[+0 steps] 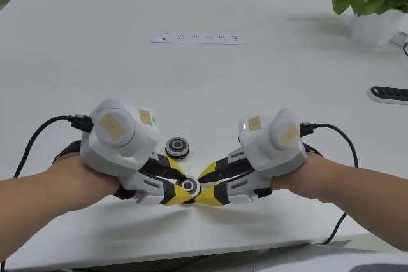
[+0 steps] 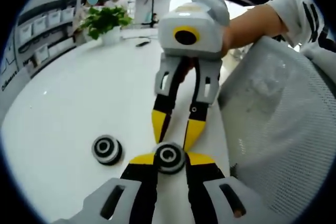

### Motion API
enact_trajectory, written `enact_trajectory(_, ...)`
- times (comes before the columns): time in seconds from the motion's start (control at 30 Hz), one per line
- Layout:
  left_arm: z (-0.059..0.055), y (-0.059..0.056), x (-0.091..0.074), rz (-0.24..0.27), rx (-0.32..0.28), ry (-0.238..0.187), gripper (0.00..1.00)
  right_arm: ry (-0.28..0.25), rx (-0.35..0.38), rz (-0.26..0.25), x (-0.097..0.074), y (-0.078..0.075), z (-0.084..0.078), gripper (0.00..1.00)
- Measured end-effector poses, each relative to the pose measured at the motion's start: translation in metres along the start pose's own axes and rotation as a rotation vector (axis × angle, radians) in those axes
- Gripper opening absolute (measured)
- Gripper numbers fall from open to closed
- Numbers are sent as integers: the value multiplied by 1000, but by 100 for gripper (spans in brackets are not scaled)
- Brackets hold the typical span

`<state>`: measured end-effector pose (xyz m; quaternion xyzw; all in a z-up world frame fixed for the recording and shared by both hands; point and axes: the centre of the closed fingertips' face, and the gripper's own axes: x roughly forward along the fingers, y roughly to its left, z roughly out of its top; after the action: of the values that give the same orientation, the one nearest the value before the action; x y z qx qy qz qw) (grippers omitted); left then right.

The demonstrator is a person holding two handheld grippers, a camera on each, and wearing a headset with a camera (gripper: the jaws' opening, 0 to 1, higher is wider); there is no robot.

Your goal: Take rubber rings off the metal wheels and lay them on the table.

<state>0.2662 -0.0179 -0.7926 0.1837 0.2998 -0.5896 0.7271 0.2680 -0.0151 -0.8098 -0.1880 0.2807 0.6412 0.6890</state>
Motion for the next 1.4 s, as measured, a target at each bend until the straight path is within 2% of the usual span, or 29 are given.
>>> enact_trajectory(0.13,-1,-1,1,8,56,10,18,-1,-2,1,1,0,0,18)
enact_trajectory(0.33,-2,2,1,21,60,-5,15,-5,8,2,1,0,0,18)
enact_trajectory(0.43,-3,1,1,27,80,-14,15,-12,33,4,0,-1,-1,18)
enact_trajectory(0.6,-2,1,1,29,81,-27,15,-18,54,-4,-1,-2,-1,18)
enact_trajectory(0.77,-2,2,0,36,88,-27,15,-27,114,-18,-2,-7,-3,21)
enact_trajectory(1.17,-2,3,0,44,93,-32,15,-19,113,-24,-1,-5,-3,21)
enact_trajectory(1.4,-2,3,0,49,93,-34,15,-27,158,-1,0,-1,-3,15)
